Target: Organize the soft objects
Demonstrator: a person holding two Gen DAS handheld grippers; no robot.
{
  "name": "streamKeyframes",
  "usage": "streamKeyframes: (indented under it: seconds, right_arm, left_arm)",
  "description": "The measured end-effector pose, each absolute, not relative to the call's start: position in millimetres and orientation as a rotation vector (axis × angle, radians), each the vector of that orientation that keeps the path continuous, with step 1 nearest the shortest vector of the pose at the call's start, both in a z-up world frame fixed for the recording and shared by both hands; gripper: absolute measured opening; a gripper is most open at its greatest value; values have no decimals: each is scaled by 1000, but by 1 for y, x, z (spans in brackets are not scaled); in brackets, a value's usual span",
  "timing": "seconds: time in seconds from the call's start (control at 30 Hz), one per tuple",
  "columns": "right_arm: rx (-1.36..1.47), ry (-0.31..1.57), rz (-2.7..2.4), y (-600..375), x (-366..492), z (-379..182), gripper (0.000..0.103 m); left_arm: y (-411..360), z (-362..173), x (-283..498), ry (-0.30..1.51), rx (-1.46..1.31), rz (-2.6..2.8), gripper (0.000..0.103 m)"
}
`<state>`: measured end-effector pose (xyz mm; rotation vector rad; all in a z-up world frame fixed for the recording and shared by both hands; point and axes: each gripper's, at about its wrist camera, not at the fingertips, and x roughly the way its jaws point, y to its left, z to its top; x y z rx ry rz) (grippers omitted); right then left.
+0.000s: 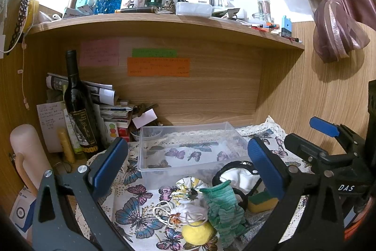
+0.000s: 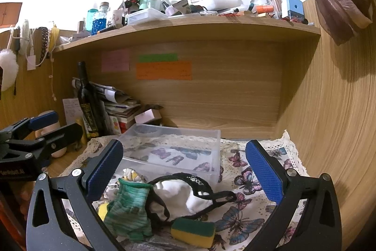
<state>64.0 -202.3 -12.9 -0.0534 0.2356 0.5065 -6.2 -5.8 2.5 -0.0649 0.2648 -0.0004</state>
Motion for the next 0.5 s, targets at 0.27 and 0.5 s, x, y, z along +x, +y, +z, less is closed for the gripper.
streamKeyframes:
  seconds: [0.27,0.5]
  right_arm:
    - [-52,234,506,-203,64,-13,103]
    - [-51,233,508,-203,64,-12,103]
  left_arm:
    - [-6,3,-6,264,-63,1,103]
    - [-6,2,-6,263,-58,1,103]
